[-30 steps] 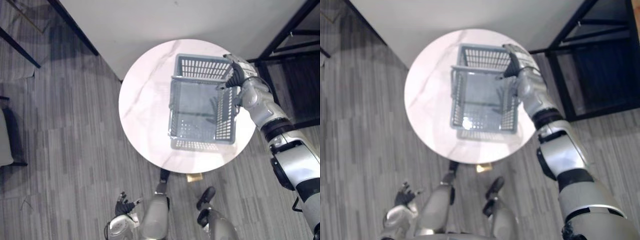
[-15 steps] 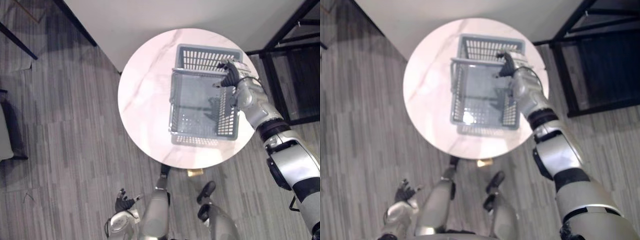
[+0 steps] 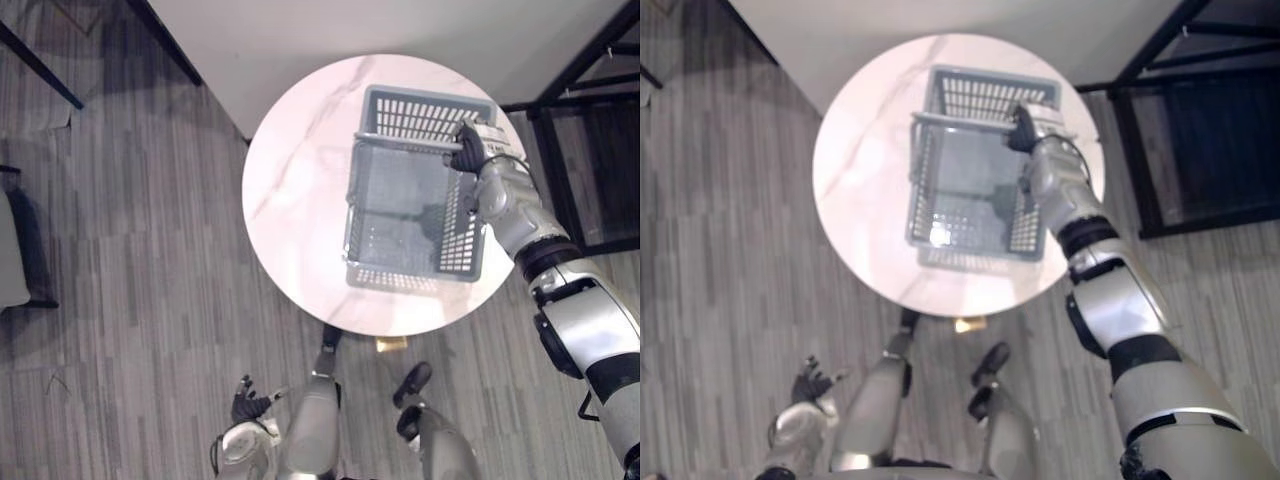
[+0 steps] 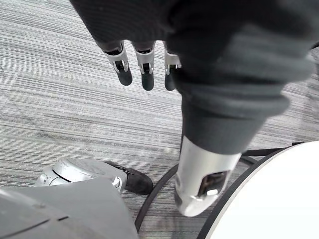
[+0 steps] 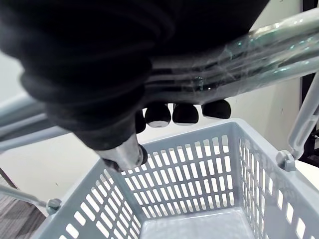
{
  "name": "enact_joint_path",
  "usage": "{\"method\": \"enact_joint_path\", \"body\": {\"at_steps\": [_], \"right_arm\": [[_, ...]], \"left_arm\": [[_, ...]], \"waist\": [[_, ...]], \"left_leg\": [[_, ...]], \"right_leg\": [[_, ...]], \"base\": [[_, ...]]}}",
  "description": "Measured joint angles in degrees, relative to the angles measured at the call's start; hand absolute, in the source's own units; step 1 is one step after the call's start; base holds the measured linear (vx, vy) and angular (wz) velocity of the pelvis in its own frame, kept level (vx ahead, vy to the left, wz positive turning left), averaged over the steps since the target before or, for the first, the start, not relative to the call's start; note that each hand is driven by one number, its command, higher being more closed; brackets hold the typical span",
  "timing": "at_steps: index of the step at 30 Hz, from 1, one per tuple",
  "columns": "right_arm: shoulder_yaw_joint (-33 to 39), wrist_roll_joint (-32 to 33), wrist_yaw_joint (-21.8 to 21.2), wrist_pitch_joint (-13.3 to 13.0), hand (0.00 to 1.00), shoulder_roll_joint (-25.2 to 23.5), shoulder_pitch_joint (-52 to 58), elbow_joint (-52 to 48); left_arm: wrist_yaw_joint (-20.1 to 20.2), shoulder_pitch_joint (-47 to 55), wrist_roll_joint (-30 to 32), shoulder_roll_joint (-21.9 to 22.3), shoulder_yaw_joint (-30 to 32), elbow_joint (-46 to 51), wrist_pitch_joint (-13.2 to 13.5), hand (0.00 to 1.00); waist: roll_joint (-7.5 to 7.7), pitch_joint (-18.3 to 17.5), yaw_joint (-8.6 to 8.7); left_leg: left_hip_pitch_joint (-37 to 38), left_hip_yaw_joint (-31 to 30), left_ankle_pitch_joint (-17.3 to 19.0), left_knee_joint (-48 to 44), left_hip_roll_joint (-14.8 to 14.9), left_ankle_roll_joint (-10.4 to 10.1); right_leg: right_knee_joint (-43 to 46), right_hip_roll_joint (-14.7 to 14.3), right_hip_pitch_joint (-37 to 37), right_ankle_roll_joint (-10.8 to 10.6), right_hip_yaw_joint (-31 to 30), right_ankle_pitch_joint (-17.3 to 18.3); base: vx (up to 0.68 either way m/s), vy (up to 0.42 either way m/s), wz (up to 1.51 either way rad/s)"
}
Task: Pick vegetable in the basket
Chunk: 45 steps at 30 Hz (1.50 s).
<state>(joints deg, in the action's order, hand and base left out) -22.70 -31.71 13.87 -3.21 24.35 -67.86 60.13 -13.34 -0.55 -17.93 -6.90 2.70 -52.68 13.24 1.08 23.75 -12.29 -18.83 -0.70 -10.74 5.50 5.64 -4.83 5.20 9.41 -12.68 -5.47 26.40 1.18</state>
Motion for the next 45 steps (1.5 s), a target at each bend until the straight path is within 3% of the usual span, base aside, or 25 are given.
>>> {"method": "enact_joint_path", "body": {"at_steps": [9,16,19,22,24,27,31,38,45], "right_arm": [[-0.4,-2.1,-0.1,0.5,1.0,0.5,0.6,-1.1],[-8.2,-4.5,-4.6,0.5,1.0,3.3,7.6,-21.2],[-9.4,-4.3,-5.8,-1.6,1.0,6.5,10.8,-31.2],[-9.4,-4.2,-7.1,-3.5,1.0,7.6,14.1,-37.6],[-9.3,-3.7,-8.0,-5.1,1.0,8.9,19.8,-42.4],[-9.2,-3.3,-9.1,-5.9,1.0,9.8,24.8,-45.5],[-5.8,-3.1,-9.5,-7.2,1.0,10.9,32.5,-48.8],[-1.6,0.7,-10.5,-7.9,1.0,18.2,46.2,-49.2],[6.8,0.7,-11.6,-8.9,1.0,20.8,56.7,-49.3]], "left_arm": [[0.0,-1.6,0.0,0.0,-0.2,0.0,0.0,0.0],[-0.1,-1.5,0.6,0.2,3.2,0.0,-2.2,0.0],[0.0,-1.4,1.2,-0.1,5.3,-0.2,-2.8,0.0],[0.1,-1.2,3.1,-0.7,6.8,-2.1,-3.9,0.0],[0.4,0.2,4.0,-1.1,6.8,-2.3,-4.7,0.0],[0.9,2.0,5.9,-1.2,6.8,-2.5,-5.1,0.0],[1.3,3.7,8.0,-1.2,6.8,-4.5,-5.3,0.0],[2.8,7.1,10.3,-1.1,6.4,-4.6,-6.3,0.0],[3.9,7.8,10.6,-1.0,5.7,-6.7,-6.3,0.0]], "waist": [[-0.21,0.1,-0.28],[0.0,0.0,1.44],[0.52,-0.4,3.11],[1.99,-1.6,4.28],[3.47,-4.8,4.54],[4.24,-8.2,5.19],[4.03,-10.6,7.43],[2.37,-15.1,9.15],[0.64,-16.3,10.65]], "left_leg": [[0.3,-0.1,-0.2,0.0,-0.2,0.1],[3.7,1.8,-0.2,0.0,0.0,0.1],[5.1,2.1,-0.1,0.0,0.3,0.0],[6.4,3.8,0.3,0.0,0.9,-0.5],[7.4,5.2,0.9,0.0,1.5,-0.8],[8.3,6.5,1.3,0.0,2.0,-1.0],[10.4,8.1,1.8,0.3,2.5,-1.1],[12.4,10.8,2.7,0.2,2.9,-1.5],[13.4,12.4,3.1,0.2,2.9,-1.7]], "right_leg": [[1.0,0.4,-0.1,0.0,0.0,0.4],[0.9,0.5,2.2,0.0,-1.8,0.4],[0.9,0.3,3.5,0.0,-2.2,0.4],[0.8,-0.3,3.8,0.0,-4.0,0.3],[0.6,-0.9,3.9,0.0,-5.4,0.3],[-0.1,-1.4,4.2,0.0,-6.8,0.3],[-0.5,-2.0,5.4,-0.2,-8.6,0.2],[-3.1,-2.7,7.0,-0.3,-10.9,-1.1],[-3.5,-3.0,7.1,-0.3,-12.6,-1.5]], "base": [[0.0,-0.002,0.0],[0.02,-0.027,-0.11],[-0.01,-0.022,-0.09],[-0.03,-0.011,-0.27],[-0.01,-0.037,-0.33],[0.0,-0.034,-0.26],[-0.03,-0.019,-0.25],[-0.01,-0.006,-0.18],[-0.02,0.0,-0.12]]}}
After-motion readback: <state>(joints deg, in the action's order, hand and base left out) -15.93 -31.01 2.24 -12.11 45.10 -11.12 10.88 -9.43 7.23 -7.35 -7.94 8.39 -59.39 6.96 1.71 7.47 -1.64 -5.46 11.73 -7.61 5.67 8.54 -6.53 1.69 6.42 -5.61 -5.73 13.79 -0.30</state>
